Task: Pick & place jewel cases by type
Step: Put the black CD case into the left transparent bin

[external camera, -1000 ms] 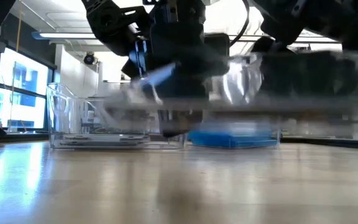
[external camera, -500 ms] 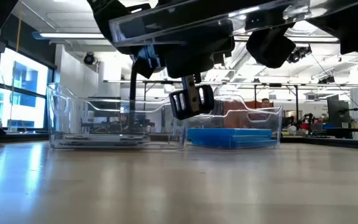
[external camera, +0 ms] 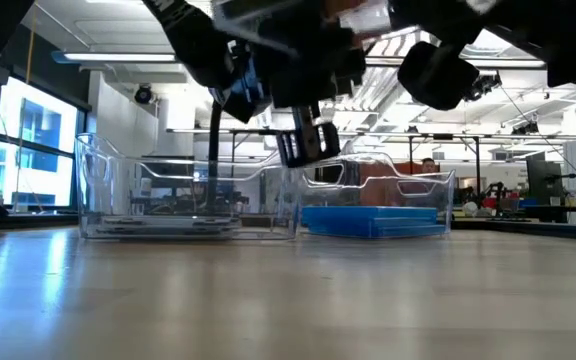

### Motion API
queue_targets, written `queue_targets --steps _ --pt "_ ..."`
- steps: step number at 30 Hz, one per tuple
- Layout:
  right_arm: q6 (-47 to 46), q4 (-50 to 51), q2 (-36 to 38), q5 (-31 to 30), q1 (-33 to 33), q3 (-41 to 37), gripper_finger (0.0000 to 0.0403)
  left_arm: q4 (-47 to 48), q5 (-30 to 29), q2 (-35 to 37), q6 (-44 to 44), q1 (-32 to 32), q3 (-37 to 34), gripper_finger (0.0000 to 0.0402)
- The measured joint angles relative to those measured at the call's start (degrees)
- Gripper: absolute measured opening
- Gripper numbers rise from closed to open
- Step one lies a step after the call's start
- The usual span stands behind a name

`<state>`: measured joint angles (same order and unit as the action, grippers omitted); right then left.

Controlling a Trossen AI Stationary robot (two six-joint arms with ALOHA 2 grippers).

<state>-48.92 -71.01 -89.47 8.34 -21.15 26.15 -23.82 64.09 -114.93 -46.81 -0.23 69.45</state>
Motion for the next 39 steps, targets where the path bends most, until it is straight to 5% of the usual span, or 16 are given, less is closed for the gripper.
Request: queue_targets --steps 6,13,17,30,35,39 --pt "2.12 -5.88 -0.02 -1.85 -0.84 -0.06 0.0119 2.64 4.04 3.14 0.88 5.31 -0.02 0.0021" --pt "21.06 -18.2 3.36 -2.84 -1.78 -0.07 0.0119 19.35 1.99 3.54 12.83 7.93 0.02 0.0021" --pt "27.42 -14.32 8.97 -4.37 -1.74 -0.07 0.0119 27.58 3.26 4.75 16.15 8.53 -0.09 0.0021" --pt "34.82 8.3 22.37 -9.57 -1.78 -0.04 0.0119 32.96 0.8 17.89 18.34 10.02 0.0 0.0021" --pt "34.42 9.44 22.39 -9.5 -1.78 -0.04 0.0119 46.99 -8.52 24.31 30.82 12.04 0.01 0.0021" --pt "34.42 11.42 22.36 -9.85 -1.78 0.0 0.0119 57.45 -29.4 28.95 41.28 12.25 -0.01 0.0021"
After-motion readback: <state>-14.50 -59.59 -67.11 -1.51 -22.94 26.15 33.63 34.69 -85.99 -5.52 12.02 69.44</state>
